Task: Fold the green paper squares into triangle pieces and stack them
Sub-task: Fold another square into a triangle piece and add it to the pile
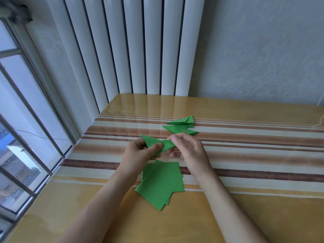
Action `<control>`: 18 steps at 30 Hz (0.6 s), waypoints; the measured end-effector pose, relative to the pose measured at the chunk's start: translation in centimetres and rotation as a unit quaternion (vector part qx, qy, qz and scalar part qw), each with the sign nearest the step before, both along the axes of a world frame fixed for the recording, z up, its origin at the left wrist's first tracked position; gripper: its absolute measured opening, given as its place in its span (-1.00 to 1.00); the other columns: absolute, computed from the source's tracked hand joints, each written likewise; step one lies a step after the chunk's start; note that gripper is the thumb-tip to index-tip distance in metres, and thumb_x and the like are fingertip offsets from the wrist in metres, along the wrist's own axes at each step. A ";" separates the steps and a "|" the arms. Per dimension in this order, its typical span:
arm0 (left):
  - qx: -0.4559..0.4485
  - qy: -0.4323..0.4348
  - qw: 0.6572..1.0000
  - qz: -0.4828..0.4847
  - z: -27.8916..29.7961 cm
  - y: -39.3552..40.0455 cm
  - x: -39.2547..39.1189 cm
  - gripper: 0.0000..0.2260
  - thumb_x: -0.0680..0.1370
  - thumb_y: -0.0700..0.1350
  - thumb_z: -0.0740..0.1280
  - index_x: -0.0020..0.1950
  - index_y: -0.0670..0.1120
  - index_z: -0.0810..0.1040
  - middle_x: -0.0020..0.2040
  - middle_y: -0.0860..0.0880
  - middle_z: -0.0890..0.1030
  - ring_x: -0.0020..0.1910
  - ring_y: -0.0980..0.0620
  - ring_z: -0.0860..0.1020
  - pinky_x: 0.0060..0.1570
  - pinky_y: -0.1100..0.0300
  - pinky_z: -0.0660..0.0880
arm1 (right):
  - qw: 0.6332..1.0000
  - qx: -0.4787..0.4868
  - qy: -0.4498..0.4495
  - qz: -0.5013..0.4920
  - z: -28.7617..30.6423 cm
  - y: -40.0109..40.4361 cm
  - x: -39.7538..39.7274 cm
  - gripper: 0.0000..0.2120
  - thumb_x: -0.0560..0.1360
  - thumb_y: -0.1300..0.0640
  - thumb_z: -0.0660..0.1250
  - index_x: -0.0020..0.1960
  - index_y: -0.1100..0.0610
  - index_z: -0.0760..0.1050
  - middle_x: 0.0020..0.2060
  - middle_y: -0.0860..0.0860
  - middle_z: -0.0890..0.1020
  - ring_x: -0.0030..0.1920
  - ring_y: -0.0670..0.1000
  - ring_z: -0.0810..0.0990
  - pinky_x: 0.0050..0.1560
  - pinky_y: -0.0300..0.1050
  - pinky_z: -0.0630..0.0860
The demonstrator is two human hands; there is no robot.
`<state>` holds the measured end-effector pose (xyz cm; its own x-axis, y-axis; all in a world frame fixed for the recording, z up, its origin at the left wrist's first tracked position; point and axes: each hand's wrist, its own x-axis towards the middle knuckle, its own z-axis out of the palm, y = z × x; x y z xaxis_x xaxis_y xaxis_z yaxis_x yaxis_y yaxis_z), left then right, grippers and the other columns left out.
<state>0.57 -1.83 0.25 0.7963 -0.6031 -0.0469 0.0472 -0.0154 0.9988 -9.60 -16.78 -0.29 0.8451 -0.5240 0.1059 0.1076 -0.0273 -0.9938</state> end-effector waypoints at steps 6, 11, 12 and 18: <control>-0.005 -0.068 0.997 -0.031 0.0 0.0 0.1 -0.94 0.58 -0.21 0.46 -0.06 -0.18 0.71 -0.18 -0.20 0.69 -0.26 0.06 0.58 -0.22 0.27 0.52 | 0.988 0.150 0.036 0.011 0.2 -0.2 0.0 -0.79 0.64 0.10 0.36 -0.09 0.11 0.71 -0.12 0.01 0.72 -0.12 0.04 0.66 -0.12 -0.08 0.61; -0.028 -0.080 0.996 -0.033 0.0 0.0 -0.1 -0.92 0.58 -0.26 0.43 -0.08 -0.17 0.70 -0.29 0.04 0.68 -0.32 0.17 0.57 -0.27 0.37 0.48 | 0.982 0.163 0.032 0.088 0.0 -0.1 0.0 -0.88 0.62 0.19 0.38 0.08 0.24 0.62 -0.19 0.09 0.67 -0.19 0.04 0.66 -0.18 -0.19 0.59; -0.029 -0.082 0.996 -0.032 0.0 0.0 0.0 -0.93 0.58 -0.25 0.43 -0.07 -0.18 0.71 -0.29 0.01 0.68 -0.32 0.16 0.57 -0.27 0.36 0.48 | 0.983 0.156 0.031 0.088 -0.2 -0.1 0.0 -0.86 0.61 0.19 0.39 0.10 0.27 0.62 -0.20 0.09 0.67 -0.20 0.03 0.65 -0.18 -0.21 0.59; -0.028 -0.066 0.997 -0.021 -0.3 -0.1 0.0 -0.90 0.59 -0.24 0.44 -0.06 -0.25 0.71 -0.26 -0.10 0.70 -0.32 0.13 0.59 -0.28 0.36 0.50 | 0.995 0.071 0.030 0.070 -0.6 -0.1 0.2 -0.92 0.58 0.23 0.44 0.01 0.25 0.62 -0.28 0.06 0.66 -0.24 -0.01 0.62 -0.19 -0.22 0.56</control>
<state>0.58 -1.88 0.00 0.7668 -0.6354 0.0913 -0.0841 0.0416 0.9956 -9.44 -16.86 -0.93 0.9133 -0.4070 -0.0139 0.0409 0.1256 -0.9912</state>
